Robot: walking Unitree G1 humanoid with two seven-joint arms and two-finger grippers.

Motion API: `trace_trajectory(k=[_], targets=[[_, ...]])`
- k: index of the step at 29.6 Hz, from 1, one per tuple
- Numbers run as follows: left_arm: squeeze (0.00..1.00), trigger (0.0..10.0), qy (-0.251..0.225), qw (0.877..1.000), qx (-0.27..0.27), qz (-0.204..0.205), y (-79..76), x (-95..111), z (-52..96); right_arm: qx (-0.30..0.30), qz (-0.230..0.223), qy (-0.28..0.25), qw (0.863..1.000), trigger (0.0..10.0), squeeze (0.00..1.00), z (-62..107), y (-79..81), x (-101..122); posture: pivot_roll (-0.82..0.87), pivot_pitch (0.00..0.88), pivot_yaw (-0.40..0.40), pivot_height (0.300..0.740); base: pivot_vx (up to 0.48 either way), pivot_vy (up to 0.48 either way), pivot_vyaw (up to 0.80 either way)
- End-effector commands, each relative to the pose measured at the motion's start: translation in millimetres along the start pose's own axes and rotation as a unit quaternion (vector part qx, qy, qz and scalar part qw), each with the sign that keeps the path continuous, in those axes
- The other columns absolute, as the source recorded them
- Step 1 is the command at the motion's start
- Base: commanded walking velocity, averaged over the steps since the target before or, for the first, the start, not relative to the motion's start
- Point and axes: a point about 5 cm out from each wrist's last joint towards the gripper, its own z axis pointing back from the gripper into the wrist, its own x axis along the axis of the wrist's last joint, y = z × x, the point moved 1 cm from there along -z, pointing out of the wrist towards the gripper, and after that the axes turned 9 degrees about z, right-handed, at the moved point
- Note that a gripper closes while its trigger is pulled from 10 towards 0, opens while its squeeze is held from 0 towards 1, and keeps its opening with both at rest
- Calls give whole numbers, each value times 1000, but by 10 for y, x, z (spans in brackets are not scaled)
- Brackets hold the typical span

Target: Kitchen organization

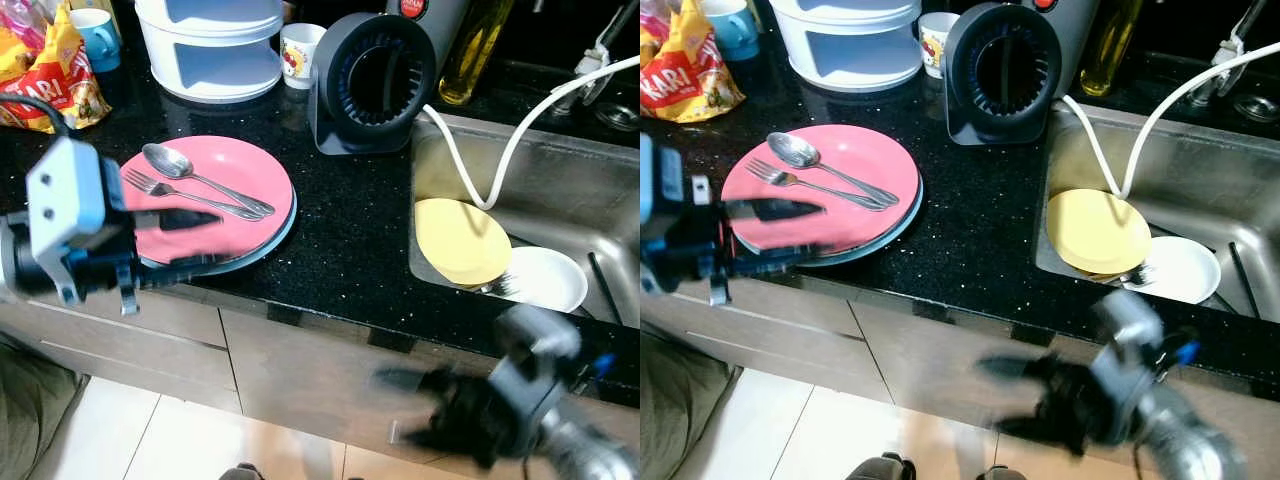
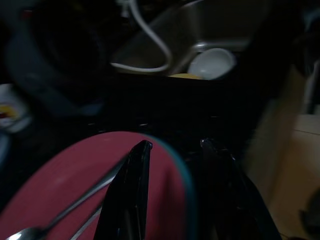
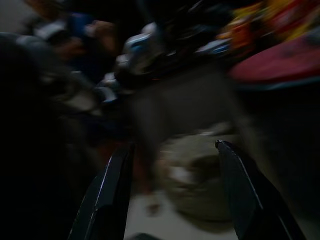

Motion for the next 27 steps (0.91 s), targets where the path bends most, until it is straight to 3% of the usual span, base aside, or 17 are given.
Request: trace_trajectory(k=[1,5,6,8,11,15,21,26,27], targets=[[0,10000,1,999,46,-18,95,20,63,-69,28,8,997,10000,0,185,-59,78,98,115,-62,740,0,0,0],[0,10000,16,997,75,-25,165,16,122,-103,46,21,993,10000,0,284,-72,129,96,119,-60,740,0,0,0],[0,10000,34,992,115,-35,269,28,216,-146,72,29,986,10000,0,367,-92,211,97,128,-57,740,0,0,0],[0,10000,53,986,149,-44,365,37,316,-169,89,30,981,10000,0,413,-85,287,96,130,-54,740,0,0,0],[0,10000,60,984,160,-47,398,36,352,-174,93,30,980,10000,0,417,-79,311,96,132,-54,740,0,0,0],[0,10000,116,978,167,-54,542,-70,487,-142,124,37,981,10000,0,161,-69,409,90,141,-58,740,0,0,0],[0,10000,144,973,167,-59,671,-146,514,-130,143,42,980,10000,0,86,-93,482,88,144,-58,740,0,0,0],[0,10000,151,971,174,-63,813,-150,530,-113,134,77,981,10000,0,40,-62,413,84,156,-59,740,0,0,0],[0,10000,146,971,177,-70,879,-116,521,-134,128,84,979,10000,0,-14,-124,368,83,165,-64,740,0,0,0]])
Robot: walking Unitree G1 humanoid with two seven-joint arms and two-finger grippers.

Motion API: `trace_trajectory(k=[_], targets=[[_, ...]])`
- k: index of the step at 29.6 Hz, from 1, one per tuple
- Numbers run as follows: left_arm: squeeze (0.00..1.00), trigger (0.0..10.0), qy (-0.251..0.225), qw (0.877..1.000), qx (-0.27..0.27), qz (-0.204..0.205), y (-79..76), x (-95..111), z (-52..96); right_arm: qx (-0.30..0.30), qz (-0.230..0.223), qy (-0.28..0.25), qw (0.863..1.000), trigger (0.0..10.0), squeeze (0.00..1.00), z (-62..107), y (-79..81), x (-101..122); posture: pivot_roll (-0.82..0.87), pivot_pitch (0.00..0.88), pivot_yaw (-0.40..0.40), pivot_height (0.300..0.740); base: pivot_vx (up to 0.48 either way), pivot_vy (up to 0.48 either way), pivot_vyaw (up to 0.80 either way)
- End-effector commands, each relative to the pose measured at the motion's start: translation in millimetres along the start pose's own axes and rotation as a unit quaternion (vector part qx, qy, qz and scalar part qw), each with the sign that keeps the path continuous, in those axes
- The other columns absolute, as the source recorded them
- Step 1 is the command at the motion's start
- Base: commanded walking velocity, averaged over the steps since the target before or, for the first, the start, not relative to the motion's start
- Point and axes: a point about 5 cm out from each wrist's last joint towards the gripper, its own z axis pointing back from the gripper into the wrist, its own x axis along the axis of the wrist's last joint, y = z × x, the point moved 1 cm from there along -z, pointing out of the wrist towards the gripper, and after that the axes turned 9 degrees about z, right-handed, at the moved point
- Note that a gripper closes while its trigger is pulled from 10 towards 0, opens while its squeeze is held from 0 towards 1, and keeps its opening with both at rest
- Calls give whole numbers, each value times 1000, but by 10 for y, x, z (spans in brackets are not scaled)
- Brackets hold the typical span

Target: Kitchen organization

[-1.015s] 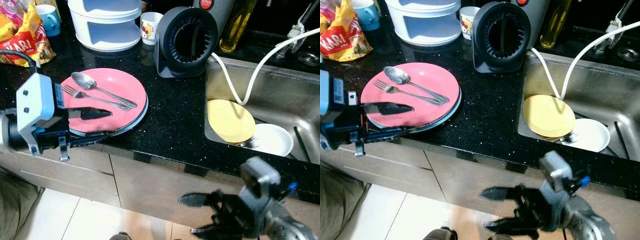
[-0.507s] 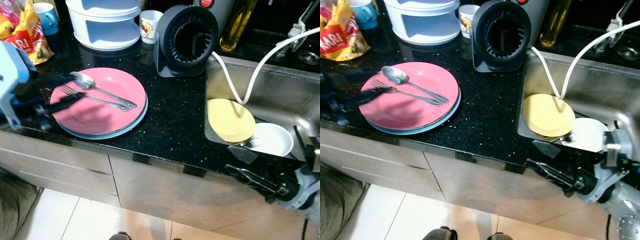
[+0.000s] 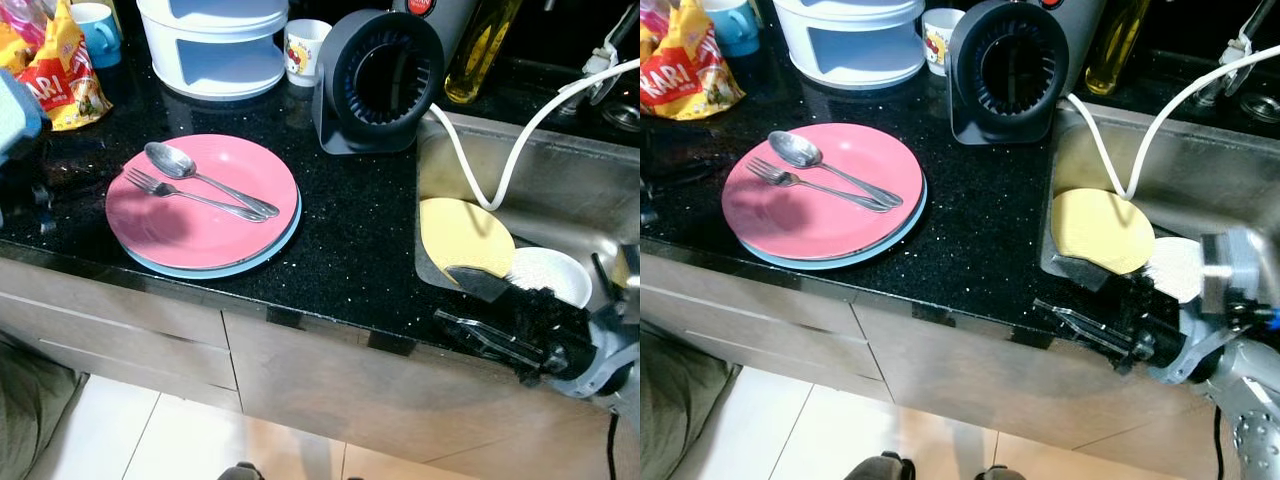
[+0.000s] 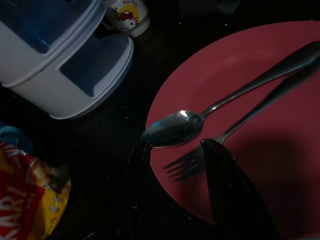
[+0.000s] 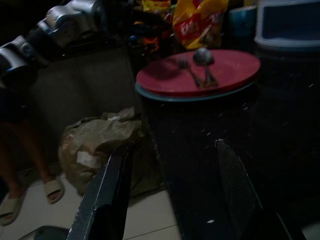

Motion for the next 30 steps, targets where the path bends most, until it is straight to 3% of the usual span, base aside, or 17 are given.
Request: trace_trajectory(k=[1,6,17,21,23,25,30], targets=[[0,10000,9,1000,-5,-24,76,49,-15,-20,-8,19,1000,10000,0,-103,-21,-44,84,165,-65,740,0,0,0],[0,10000,-1,999,-17,-34,84,94,-60,-27,-10,25,999,10000,0,-106,-55,-49,87,173,-68,740,0,0,233],[0,10000,-33,994,-95,-49,-3,213,-157,-19,-11,17,1000,10000,0,-101,-44,16,88,181,-70,740,0,0,770],[0,10000,-26,994,-86,-54,65,196,-195,-23,-10,23,999,10000,0,-106,-55,9,88,182,-71,740,0,0,0],[0,10000,-25,997,-37,-70,239,180,-331,-20,-14,23,999,10000,0,-122,-46,6,91,187,-77,740,0,0,0],[0,10000,-28,997,-9,-77,320,173,-403,-17,-16,23,999,10000,0,-136,-34,1,87,188,-77,740,0,0,0],[0,10000,-57,996,2,-67,386,171,-577,-13,-19,24,999,10000,0,-143,7,-1,68,190,-71,740,0,0,0]])
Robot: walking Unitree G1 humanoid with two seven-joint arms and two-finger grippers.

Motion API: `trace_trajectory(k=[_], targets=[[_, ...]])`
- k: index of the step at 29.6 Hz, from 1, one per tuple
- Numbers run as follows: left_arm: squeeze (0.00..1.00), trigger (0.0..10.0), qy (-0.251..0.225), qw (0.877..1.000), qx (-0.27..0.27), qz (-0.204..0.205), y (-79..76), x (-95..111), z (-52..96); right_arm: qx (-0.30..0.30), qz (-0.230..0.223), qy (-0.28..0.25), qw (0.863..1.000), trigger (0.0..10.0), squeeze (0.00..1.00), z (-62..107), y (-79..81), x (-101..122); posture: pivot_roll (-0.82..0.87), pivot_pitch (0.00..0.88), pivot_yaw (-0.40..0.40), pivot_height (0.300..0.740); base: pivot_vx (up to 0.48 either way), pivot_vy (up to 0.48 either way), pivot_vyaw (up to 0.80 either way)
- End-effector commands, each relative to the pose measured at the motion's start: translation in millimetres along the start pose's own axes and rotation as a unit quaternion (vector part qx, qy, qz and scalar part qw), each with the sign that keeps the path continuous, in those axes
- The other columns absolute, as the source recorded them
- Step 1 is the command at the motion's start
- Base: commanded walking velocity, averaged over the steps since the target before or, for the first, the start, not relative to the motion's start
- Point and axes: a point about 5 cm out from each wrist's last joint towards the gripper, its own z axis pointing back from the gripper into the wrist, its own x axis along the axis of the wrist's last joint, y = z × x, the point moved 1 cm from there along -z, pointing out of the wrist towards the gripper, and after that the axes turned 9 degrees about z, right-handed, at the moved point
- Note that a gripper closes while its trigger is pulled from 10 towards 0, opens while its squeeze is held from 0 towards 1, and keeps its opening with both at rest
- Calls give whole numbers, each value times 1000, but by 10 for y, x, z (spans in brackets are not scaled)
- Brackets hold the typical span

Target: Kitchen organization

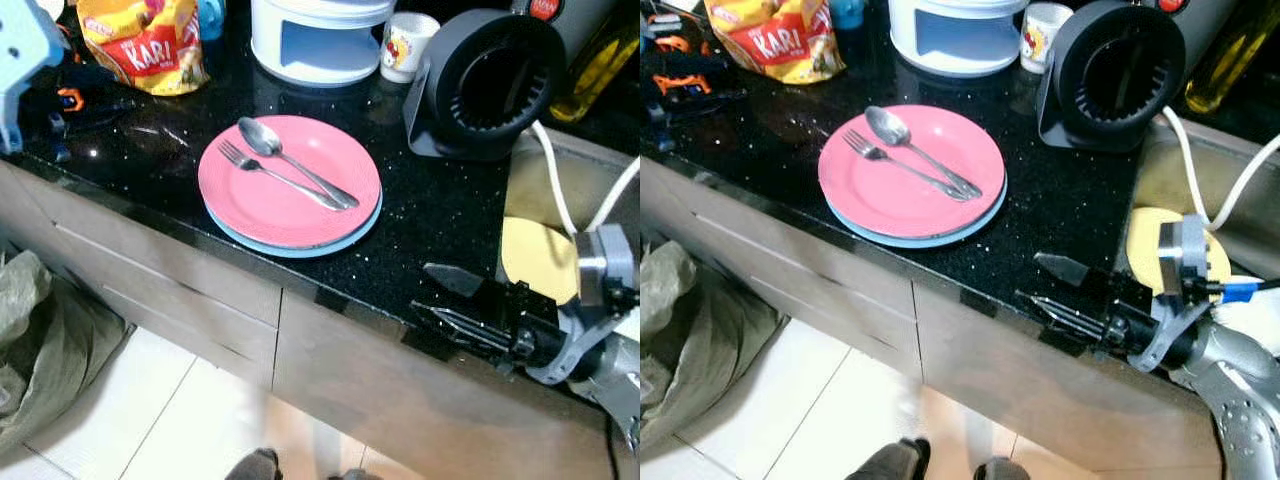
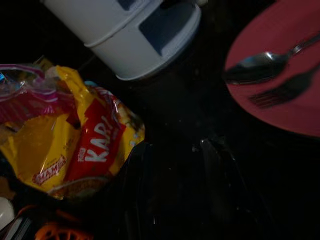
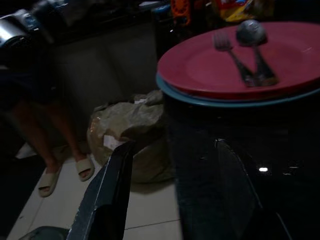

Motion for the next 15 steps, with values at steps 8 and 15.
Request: trace_trajectory(k=[8,15], targets=[[0,10000,-50,998,-28,0,-62,85,-336,3,-7,5,1000,10000,0,32,126,54,25,206,-62,740,0,0,0],[0,10000,-82,994,-65,-8,-125,225,-553,-11,-20,-1,1000,10000,0,55,180,91,4,232,-51,740,0,0,0]])
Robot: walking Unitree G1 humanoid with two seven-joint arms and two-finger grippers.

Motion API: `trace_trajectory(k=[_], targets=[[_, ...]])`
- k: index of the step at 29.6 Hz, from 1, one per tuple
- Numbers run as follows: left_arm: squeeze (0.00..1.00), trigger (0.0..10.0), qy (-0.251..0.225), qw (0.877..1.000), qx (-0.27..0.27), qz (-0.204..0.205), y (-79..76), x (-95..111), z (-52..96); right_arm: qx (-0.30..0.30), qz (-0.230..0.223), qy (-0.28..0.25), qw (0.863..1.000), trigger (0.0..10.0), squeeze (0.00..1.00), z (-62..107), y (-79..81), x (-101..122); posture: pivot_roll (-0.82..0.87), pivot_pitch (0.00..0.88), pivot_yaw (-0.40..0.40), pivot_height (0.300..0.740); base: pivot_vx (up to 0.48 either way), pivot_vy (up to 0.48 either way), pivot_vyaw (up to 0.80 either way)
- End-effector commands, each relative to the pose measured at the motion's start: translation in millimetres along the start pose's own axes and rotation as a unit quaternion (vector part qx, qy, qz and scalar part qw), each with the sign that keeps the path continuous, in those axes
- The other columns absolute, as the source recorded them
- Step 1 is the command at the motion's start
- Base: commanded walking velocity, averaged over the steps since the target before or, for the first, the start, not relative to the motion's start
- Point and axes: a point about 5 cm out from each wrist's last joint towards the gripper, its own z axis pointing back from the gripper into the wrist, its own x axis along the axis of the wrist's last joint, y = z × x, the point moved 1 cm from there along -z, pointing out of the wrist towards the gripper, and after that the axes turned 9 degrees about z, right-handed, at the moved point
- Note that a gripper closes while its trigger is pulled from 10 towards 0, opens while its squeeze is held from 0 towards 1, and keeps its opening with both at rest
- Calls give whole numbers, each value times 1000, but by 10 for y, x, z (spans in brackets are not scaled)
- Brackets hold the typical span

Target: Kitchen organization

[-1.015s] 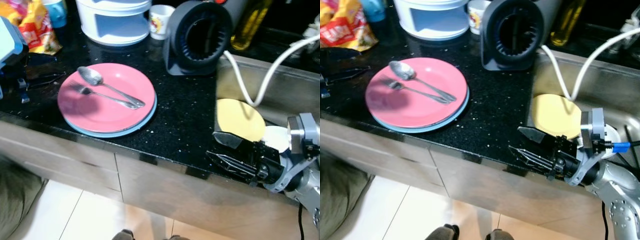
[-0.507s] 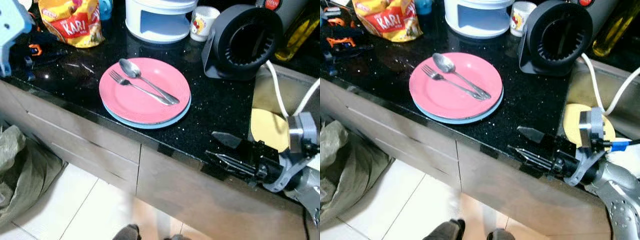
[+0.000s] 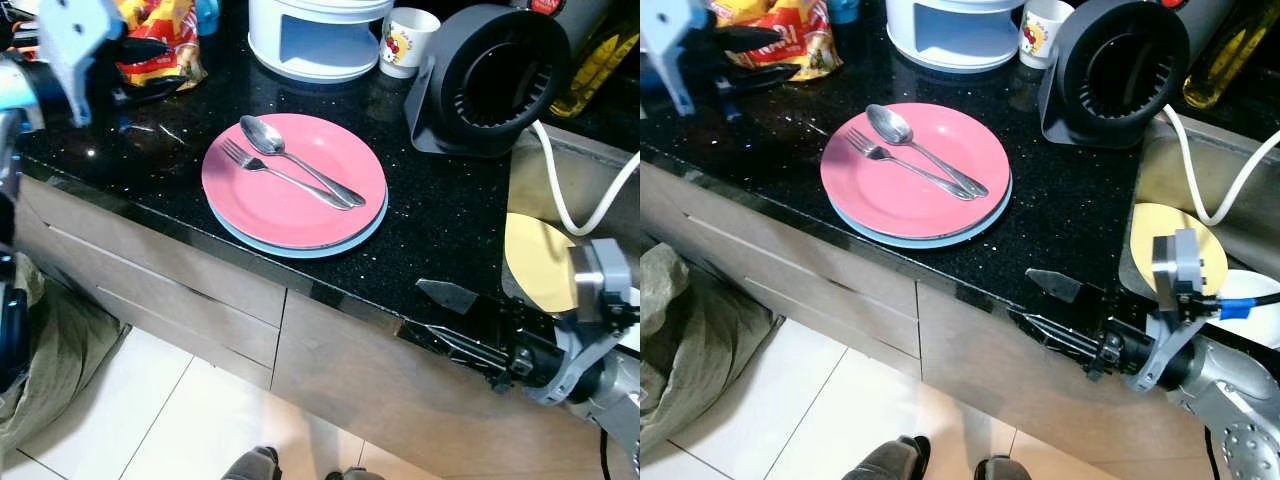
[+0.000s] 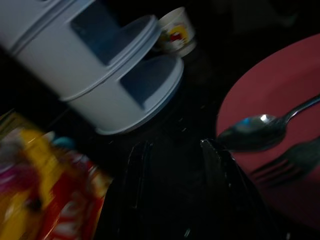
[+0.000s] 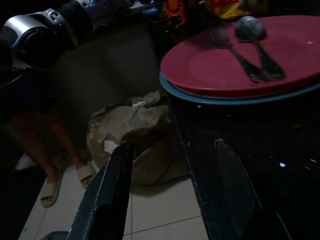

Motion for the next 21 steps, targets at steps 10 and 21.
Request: trace_trajectory(k=[10,21], targets=[[0,10000,17,996,-85,-31,-150,46,-283,5,-12,17,1000,10000,0,-5,156,-1,-9,277,-32,740,0,0,0],[0,10000,18,993,-104,-48,-308,114,-626,-5,-29,15,999,10000,0,-10,313,-10,-45,307,8,740,0,0,0]])
